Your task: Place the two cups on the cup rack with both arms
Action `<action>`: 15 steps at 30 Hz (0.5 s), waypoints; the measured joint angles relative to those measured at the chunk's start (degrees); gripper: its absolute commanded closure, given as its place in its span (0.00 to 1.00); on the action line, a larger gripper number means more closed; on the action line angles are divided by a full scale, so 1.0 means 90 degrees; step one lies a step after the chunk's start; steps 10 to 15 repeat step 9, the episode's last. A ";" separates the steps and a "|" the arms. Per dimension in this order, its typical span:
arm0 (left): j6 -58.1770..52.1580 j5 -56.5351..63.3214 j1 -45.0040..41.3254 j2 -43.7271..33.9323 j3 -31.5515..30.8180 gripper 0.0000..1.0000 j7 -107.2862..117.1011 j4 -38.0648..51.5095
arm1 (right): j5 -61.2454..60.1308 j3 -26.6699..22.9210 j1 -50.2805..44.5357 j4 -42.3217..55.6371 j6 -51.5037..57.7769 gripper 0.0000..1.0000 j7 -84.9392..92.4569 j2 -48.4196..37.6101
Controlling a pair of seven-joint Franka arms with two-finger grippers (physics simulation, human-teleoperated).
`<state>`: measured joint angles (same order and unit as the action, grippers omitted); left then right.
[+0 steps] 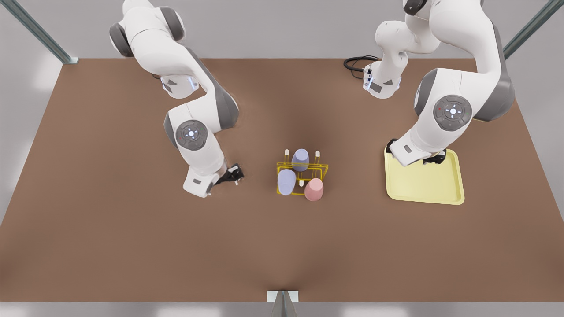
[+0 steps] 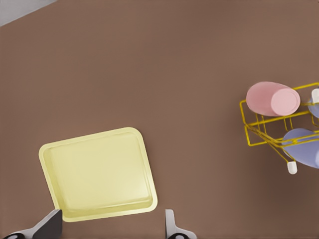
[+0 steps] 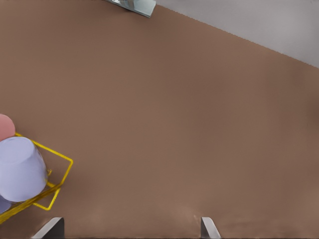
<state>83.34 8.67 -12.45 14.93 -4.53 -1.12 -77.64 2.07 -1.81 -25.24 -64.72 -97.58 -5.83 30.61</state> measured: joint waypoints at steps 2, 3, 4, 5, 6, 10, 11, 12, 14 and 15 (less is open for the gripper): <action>-0.0004 0.0026 -0.0008 -0.0001 -0.0003 0.00 -0.0045 0.0000 | 0.0242 -0.0118 0.0585 -0.0127 0.0578 0.00 0.0045 -0.0487; -0.0005 0.0040 -0.0014 0.0002 -0.0003 0.00 -0.0066 0.0022 | 0.0326 -0.0136 0.0887 -0.0471 0.0800 0.00 0.0090 -0.0923; -0.0006 0.0051 -0.0021 0.0006 -0.0003 0.00 -0.0086 0.0051 | 0.0389 -0.0146 0.1111 -0.0908 0.0983 0.00 0.0138 -0.1388; -0.0008 0.0057 -0.0022 0.0003 -0.0003 0.00 -0.0105 0.0073 | 0.0436 -0.0149 0.1286 -0.1392 0.1129 0.00 0.0184 -0.1879; -0.0022 0.0062 -0.0023 0.0007 -0.0003 0.00 -0.0123 0.0145 | 0.0470 -0.0149 0.1471 -0.1862 0.1241 0.00 0.0235 -0.2323; -0.0083 0.0064 -0.0023 0.0008 -0.0003 0.00 -0.0170 0.0240 | 0.0511 -0.0135 0.1989 -0.2715 0.1438 0.00 0.0386 -0.3061; -0.0083 0.0064 -0.0023 0.0008 -0.0003 0.00 -0.0170 0.0240 | 0.0511 -0.0135 0.1989 -0.2715 0.1438 0.00 0.0386 -0.3061; -0.0083 0.0064 -0.0023 0.0008 -0.0003 0.00 -0.0170 0.0240 | 0.0511 -0.0135 0.1989 -0.2715 0.1438 0.00 0.0386 -0.3061; -0.0083 0.0064 -0.0023 0.0008 -0.0003 0.00 -0.0170 0.0240 | 0.0511 -0.0135 0.1989 -0.2715 0.1438 0.00 0.0386 -0.3061; -0.0083 0.0064 -0.0023 0.0008 -0.0003 0.00 -0.0170 0.0240 | 0.0511 -0.0135 0.1989 -0.2715 0.1438 0.00 0.0386 -0.3061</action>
